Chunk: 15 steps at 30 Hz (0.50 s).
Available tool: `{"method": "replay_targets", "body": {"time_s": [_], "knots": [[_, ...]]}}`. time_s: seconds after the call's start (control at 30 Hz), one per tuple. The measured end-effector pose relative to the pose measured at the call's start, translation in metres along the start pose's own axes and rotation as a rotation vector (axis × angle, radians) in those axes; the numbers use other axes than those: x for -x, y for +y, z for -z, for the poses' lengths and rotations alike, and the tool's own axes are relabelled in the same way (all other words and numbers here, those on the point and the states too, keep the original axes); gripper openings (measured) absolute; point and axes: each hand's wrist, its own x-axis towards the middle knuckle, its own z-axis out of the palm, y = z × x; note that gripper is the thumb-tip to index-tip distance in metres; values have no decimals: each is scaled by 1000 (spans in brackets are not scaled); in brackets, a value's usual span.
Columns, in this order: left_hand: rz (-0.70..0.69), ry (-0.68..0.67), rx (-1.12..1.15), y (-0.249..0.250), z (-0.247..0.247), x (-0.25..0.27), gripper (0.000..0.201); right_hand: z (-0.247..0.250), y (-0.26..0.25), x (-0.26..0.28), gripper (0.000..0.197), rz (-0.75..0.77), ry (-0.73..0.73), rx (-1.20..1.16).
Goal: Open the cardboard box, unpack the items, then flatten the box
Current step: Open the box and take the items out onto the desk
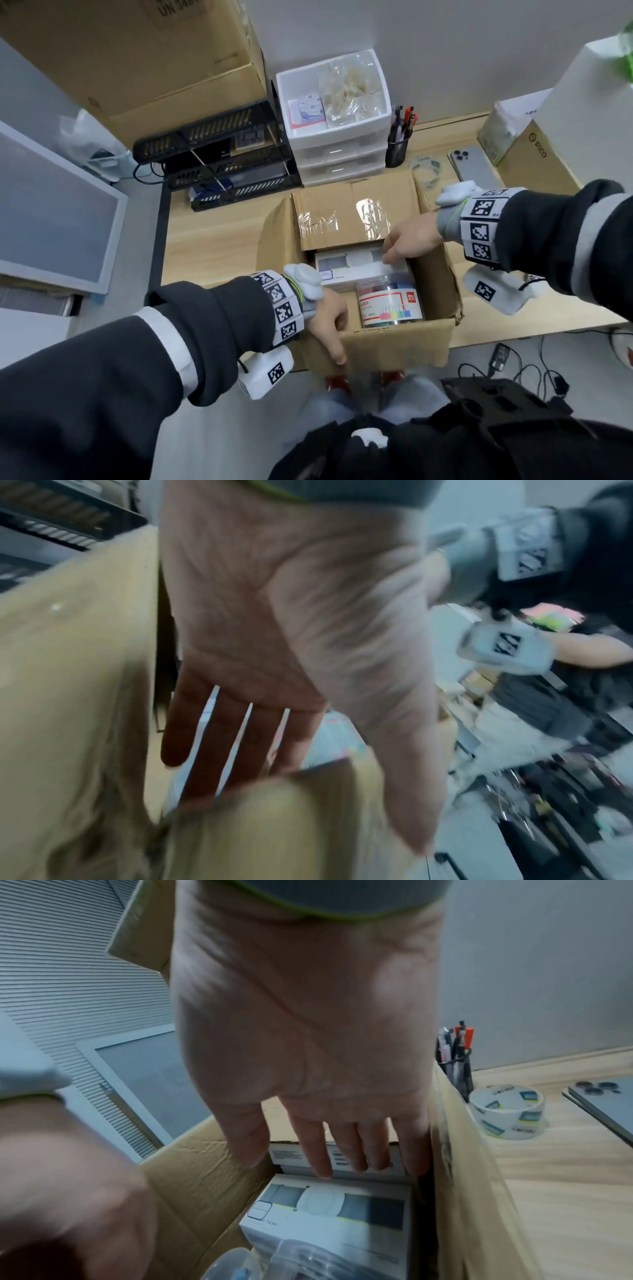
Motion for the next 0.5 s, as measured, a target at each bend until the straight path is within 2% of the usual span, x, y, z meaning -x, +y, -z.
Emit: {"method": "replay_targets", "body": {"time_s": [0.1, 0.23, 0.3, 0.37, 0.5], "knots": [[29, 123, 169, -11, 18, 7, 56, 7, -3, 12, 53, 29, -31, 72], [43, 293, 143, -25, 53, 15, 58, 27, -6, 42, 49, 88, 0, 134], [38, 379, 114, -35, 72, 19, 67, 42, -4, 56, 50, 93, 89, 236], [53, 472, 59, -45, 89, 19, 69, 59, -1, 64, 53, 101, 239, 353], [144, 693, -19, -59, 114, 20, 60, 93, 11, 54, 66, 78, 465, 301]]}}
